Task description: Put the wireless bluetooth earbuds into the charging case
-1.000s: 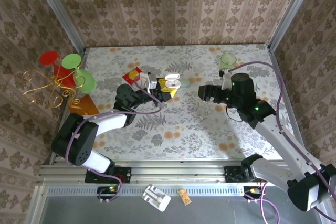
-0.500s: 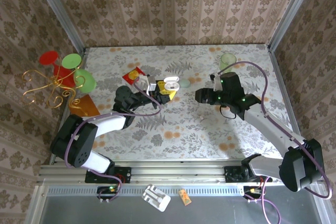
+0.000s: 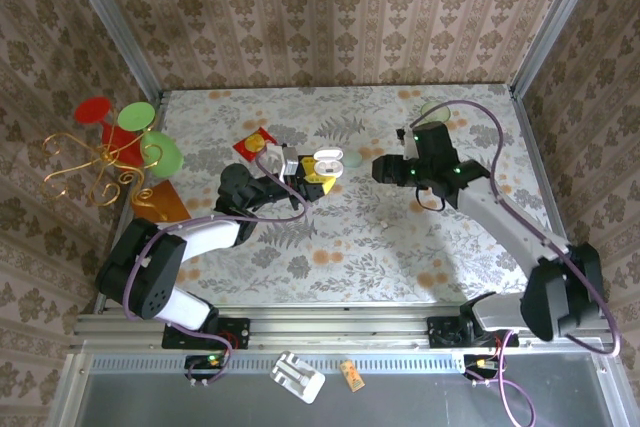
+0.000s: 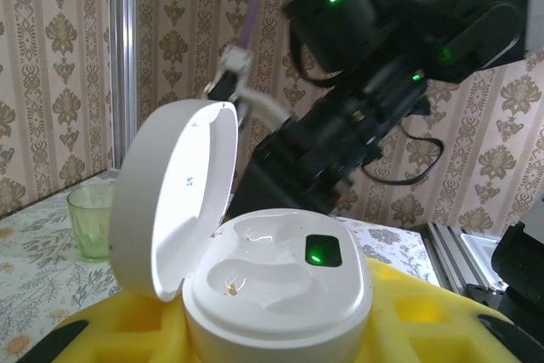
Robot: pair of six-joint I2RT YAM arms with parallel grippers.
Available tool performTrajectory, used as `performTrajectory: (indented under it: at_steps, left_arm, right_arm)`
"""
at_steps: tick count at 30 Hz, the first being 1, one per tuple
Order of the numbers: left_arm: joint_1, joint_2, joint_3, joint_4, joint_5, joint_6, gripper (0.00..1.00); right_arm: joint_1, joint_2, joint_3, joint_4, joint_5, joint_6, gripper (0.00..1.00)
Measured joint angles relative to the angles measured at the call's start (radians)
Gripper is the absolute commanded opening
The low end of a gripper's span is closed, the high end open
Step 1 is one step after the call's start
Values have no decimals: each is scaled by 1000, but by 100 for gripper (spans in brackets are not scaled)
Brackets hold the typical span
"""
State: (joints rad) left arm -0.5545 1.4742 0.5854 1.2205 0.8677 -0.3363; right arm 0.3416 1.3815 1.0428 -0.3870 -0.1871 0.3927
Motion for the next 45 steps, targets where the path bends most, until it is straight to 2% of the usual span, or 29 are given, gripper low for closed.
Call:
performTrajectory:
  at_steps: [8,17,24,36,45]
  left_arm:
    - [0,0,-9,0,0,0,22]
    - [0,-8,-23,-1,0,0,22]
    - [0,-11,-23,-1,0,0,22]
    - [0,-11,-23,-3,0,0,22]
    - [0,-12,-23,-14,0,0,22]
  right_arm:
    - [-36,304,111,-47,44,-11,60]
    - [-89,513,186,-24,-37,-35,60]
    - [-100,512,119,31,-108,-53,58]
    - [-101,373,-74,79,-245,-46,55]
    - [-98,343,-43,-3,-212,-86,55]
